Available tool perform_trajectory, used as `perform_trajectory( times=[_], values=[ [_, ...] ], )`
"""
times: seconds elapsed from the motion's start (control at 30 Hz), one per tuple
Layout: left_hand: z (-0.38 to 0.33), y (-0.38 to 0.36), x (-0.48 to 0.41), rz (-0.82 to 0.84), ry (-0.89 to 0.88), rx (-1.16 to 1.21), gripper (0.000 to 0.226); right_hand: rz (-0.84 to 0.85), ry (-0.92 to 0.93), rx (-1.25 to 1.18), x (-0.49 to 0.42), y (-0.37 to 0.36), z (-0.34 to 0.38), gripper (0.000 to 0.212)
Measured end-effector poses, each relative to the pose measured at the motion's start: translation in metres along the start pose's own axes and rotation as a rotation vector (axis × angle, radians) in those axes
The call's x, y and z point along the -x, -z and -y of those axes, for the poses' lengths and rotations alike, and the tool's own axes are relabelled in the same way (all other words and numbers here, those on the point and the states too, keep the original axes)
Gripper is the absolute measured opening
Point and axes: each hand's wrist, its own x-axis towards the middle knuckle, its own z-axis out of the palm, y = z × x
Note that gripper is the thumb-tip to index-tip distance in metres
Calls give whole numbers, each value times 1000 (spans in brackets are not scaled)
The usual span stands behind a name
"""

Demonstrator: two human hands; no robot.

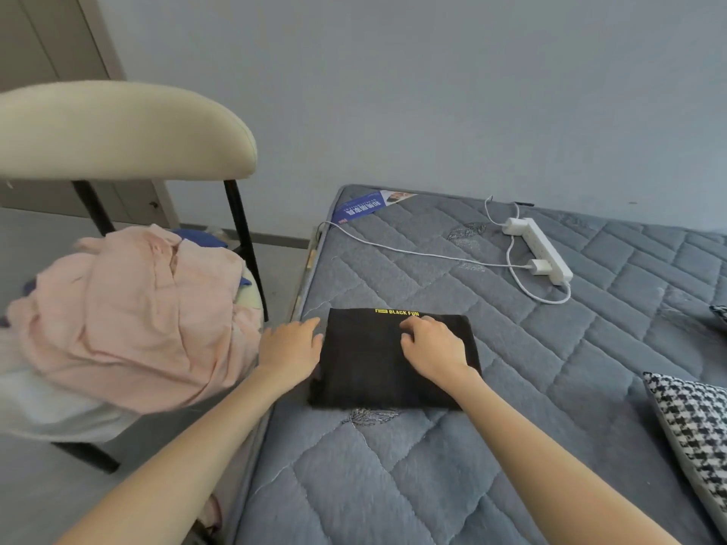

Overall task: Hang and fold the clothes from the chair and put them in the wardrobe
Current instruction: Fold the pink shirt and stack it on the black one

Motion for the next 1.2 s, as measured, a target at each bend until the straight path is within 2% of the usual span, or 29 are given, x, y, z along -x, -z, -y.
perform_trajectory(
  times=[0.1, 0.23, 0.43, 0.6, 0.73, 0.87, 0.97, 1.07, 1.13, 1.2],
  values=[
    [24, 20, 22, -84, 9, 65, 45, -22, 70, -81, 9, 6, 36, 34],
    [69, 39, 52, -125, 122, 80, 44, 1, 158, -165, 17, 4, 83, 32],
    [138, 55, 102, -156, 331, 172, 46, 99, 276, -272, 20, -20, 150, 32],
    [182, 57, 134, -192, 378, 328, 49, 199, 330, -285, 21, -61, 199, 39],
    [204, 55, 148, -192, 368, 400, 51, 257, 256, -326, 15, -101, 220, 49],
    [226, 46, 154, -209, 367, 452, 51, 324, 7, -521, 3, -136, 234, 62],
    [235, 41, 152, -215, 354, 459, 49, 363, -129, -602, -9, -157, 241, 54],
    [239, 37, 147, -201, 326, 450, 50, 252, -67, -473, -16, -168, 244, 23],
    [238, 36, 142, -193, 302, 444, 52, 135, 22, -419, -15, -167, 247, 24],
    [235, 38, 138, -201, 281, 449, 53, 57, 149, -529, -11, -156, 251, 22]
  ],
)
